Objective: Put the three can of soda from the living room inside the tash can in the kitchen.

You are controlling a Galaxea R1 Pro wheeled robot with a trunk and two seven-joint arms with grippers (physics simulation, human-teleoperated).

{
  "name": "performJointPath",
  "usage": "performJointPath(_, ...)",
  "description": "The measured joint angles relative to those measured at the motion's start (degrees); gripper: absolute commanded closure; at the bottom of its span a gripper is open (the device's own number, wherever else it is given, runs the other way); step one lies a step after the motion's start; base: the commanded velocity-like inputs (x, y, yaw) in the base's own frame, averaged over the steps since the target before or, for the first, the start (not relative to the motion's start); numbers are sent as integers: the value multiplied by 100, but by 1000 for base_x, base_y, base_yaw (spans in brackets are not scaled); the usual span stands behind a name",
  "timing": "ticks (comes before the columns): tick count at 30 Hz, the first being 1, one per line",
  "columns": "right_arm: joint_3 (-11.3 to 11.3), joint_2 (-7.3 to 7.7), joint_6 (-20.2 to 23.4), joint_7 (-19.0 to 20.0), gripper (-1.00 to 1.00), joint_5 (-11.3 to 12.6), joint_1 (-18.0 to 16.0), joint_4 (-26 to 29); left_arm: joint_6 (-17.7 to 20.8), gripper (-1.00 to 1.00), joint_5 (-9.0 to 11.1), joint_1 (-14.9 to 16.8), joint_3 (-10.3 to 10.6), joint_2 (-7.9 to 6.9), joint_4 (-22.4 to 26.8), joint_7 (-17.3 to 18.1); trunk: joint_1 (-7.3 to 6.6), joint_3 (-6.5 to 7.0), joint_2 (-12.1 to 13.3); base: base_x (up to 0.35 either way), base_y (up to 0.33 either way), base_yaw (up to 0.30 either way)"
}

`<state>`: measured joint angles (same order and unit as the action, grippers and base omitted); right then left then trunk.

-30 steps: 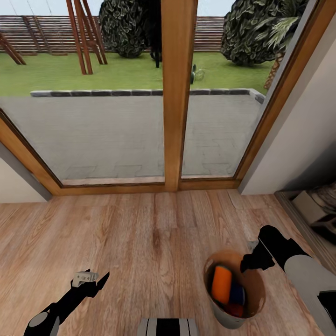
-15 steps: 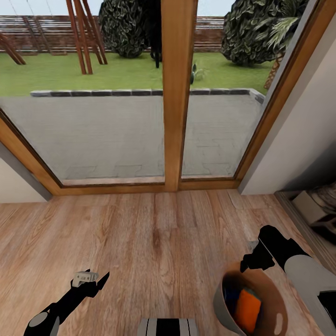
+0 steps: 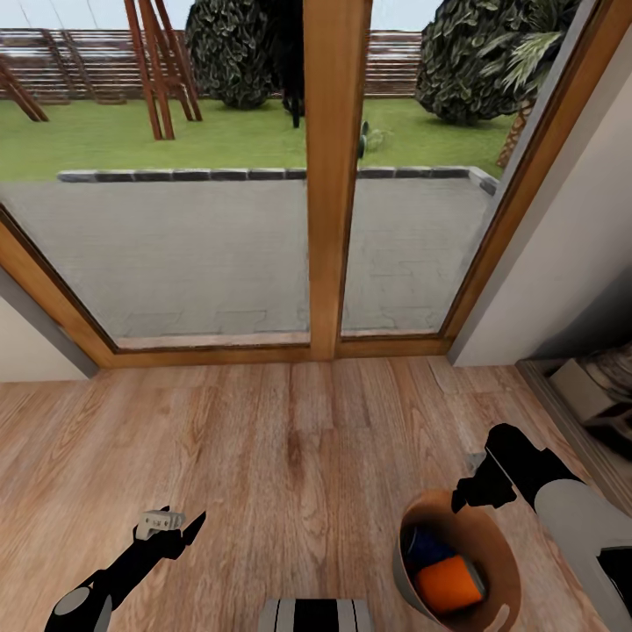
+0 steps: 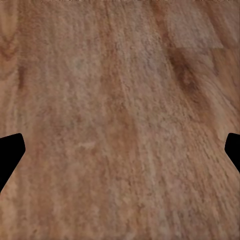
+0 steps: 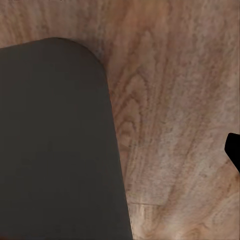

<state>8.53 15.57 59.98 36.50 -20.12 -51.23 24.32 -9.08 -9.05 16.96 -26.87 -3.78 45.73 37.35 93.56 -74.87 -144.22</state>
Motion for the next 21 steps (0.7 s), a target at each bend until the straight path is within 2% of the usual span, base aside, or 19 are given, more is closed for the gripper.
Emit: performJointPath(21,2,-1,0,-6,-100,-6,6,4,-28,-100,0,0,0,0,-3,1,0,0,0,0,0,0)
